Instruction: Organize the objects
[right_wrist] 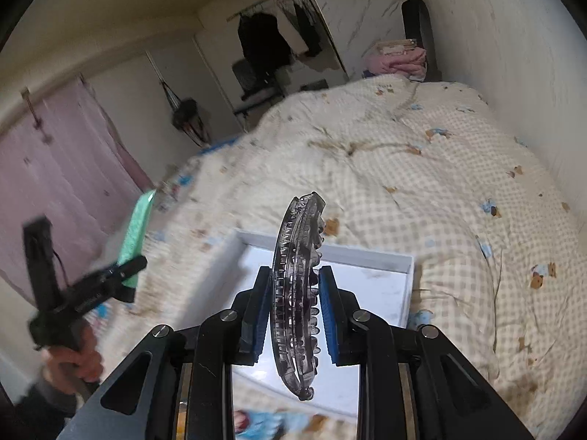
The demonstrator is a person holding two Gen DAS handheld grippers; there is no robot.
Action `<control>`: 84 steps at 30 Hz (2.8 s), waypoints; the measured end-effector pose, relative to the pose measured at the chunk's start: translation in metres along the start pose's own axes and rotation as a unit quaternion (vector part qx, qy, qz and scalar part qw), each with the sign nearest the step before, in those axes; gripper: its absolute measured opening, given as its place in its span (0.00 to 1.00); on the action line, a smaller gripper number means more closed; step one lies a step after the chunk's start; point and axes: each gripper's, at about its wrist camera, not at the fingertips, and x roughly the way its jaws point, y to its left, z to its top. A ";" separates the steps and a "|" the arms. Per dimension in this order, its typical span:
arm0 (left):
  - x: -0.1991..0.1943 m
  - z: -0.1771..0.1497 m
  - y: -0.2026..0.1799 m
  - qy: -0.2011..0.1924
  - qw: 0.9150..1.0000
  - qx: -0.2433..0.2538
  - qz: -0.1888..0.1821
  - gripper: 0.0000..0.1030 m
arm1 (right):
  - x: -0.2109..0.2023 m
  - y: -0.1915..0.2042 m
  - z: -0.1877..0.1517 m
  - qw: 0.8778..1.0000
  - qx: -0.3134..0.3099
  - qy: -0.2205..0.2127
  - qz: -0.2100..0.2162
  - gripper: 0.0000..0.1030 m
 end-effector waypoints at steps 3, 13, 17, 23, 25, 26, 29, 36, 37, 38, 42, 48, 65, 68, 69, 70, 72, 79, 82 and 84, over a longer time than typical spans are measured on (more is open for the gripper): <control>0.026 -0.014 -0.010 0.026 1.000 0.009 -0.011 0.43 | 0.029 -0.006 -0.015 0.999 -0.009 0.017 -0.026 0.26; 0.044 -0.044 -0.048 -0.006 0.991 0.128 0.035 0.43 | 0.072 -0.027 -0.055 0.996 -0.011 0.064 -0.065 0.26; 0.042 -0.040 -0.040 -0.015 0.996 0.090 0.020 0.43 | 0.068 -0.028 -0.064 0.995 -0.023 0.061 -0.081 0.26; 0.030 -0.048 -0.035 -0.028 0.997 0.068 0.003 0.43 | 0.066 -0.034 -0.073 0.993 -0.032 0.062 -0.092 0.26; 0.027 -0.051 -0.036 -0.031 0.997 0.075 0.006 0.43 | 0.066 -0.033 -0.074 0.993 -0.037 0.059 -0.096 0.26; 0.026 -0.053 -0.039 -0.034 0.995 0.089 0.011 0.43 | 0.066 -0.032 -0.074 0.993 -0.040 0.060 -0.098 0.26; 0.024 -0.057 -0.041 -0.035 0.993 0.112 0.016 0.43 | 0.066 -0.025 -0.078 0.991 -0.062 0.060 -0.105 0.26; 0.028 -0.050 -0.044 -0.030 0.994 0.099 0.028 0.43 | 0.065 -0.026 -0.081 0.990 -0.063 0.057 -0.109 0.26; 0.030 -0.051 -0.047 -0.032 0.994 0.098 0.037 0.43 | 0.065 -0.026 -0.080 0.990 -0.063 0.057 -0.109 0.26; 0.030 -0.052 -0.050 -0.036 0.993 0.099 0.048 0.43 | 0.065 -0.025 -0.080 0.990 -0.064 0.057 -0.109 0.26; 0.040 -0.056 -0.061 -0.035 0.985 0.145 0.086 0.43 | 0.064 -0.024 -0.080 0.990 -0.069 0.058 -0.113 0.26; 0.042 -0.059 -0.055 -0.019 0.985 0.157 0.069 0.47 | 0.065 -0.019 -0.081 0.989 -0.077 0.061 -0.115 0.26; -0.008 -0.051 -0.033 -0.093 0.983 0.115 0.105 0.68 | 0.017 -0.002 -0.078 0.994 -0.084 -0.035 -0.057 0.79; -0.037 -0.048 -0.024 -0.116 0.985 0.094 0.088 0.72 | -0.007 0.009 -0.071 0.994 -0.084 -0.057 -0.044 0.79; -0.047 -0.047 -0.021 -0.125 0.985 0.088 0.083 0.75 | -0.015 0.013 -0.068 0.993 -0.087 -0.063 -0.039 0.79; -0.056 -0.046 -0.018 -0.132 0.985 0.084 0.079 0.75 | -0.025 0.018 -0.065 0.993 -0.092 -0.070 -0.032 0.79; -0.078 -0.046 -0.012 -0.149 0.983 0.080 0.071 0.76 | -0.041 0.027 -0.061 0.992 -0.102 -0.076 -0.025 0.79; -0.159 -0.056 0.010 -0.174 0.983 0.046 0.031 0.78 | -0.114 0.060 -0.062 0.986 -0.122 -0.110 0.007 0.99; -0.186 -0.062 0.020 -0.178 0.984 0.029 0.007 0.80 | -0.138 0.074 -0.069 0.983 -0.143 -0.116 0.025 0.99; -0.203 -0.068 0.022 -0.176 0.984 0.024 0.000 0.84 | -0.155 0.082 -0.078 0.980 -0.157 -0.122 0.033 0.99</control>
